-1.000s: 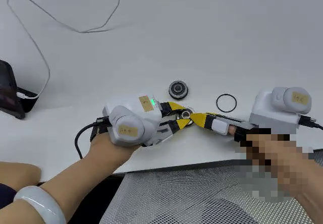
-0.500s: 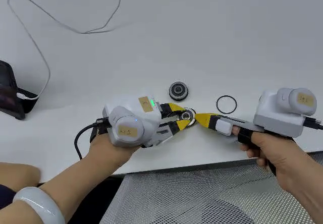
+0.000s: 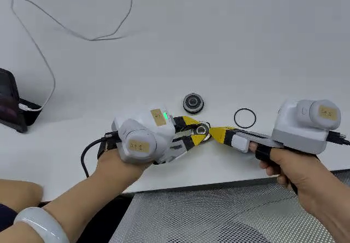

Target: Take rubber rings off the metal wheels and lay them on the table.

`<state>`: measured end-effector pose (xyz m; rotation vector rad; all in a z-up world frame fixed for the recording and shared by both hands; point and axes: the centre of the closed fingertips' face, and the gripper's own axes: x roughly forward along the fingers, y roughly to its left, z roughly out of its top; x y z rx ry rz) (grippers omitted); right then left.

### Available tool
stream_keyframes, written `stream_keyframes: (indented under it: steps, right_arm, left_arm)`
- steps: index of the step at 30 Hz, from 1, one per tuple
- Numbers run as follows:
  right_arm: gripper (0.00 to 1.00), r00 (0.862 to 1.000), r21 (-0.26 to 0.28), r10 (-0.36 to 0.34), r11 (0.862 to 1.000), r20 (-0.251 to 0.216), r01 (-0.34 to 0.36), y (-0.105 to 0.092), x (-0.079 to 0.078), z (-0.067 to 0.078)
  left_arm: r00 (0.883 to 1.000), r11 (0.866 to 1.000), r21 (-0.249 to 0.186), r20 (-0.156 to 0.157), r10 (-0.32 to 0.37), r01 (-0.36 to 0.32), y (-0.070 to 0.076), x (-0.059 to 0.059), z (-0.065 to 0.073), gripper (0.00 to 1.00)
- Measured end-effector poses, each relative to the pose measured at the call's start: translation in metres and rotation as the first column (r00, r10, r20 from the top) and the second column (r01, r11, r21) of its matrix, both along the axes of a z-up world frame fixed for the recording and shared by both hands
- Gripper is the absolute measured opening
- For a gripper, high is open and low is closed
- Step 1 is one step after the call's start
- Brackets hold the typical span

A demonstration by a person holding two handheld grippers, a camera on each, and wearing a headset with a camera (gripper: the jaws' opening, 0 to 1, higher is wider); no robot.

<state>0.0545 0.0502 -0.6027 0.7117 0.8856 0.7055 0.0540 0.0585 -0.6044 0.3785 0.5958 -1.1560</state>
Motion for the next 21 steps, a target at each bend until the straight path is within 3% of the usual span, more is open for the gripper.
stream_keyframes:
  steps: [7,11,13,21]
  right_arm:
    - [0.01,1.000,0.020,0.018,1.000,0.001,-0.018,0.004,-0.001,0.005]
    - [0.01,0.999,0.069,0.040,0.997,0.005,-0.040,0.014,-0.003,0.015]
    - [0.01,0.998,0.056,0.061,0.997,0.014,-0.062,0.018,-0.006,0.016]
    - [0.01,1.000,0.038,0.021,0.999,0.011,-0.022,0.011,-0.003,0.012]
  left_arm:
    - [1.000,1.000,-0.005,-0.001,0.003,-0.003,0.000,0.000,0.000,0.13]
    - [1.000,1.000,-0.006,0.000,0.002,-0.002,0.000,0.000,-0.001,0.13]
    - [1.000,1.000,-0.006,0.000,0.001,-0.001,0.000,0.001,-0.001,0.13]
    - [1.000,1.000,-0.019,-0.008,0.006,-0.006,0.000,0.000,0.000,0.13]
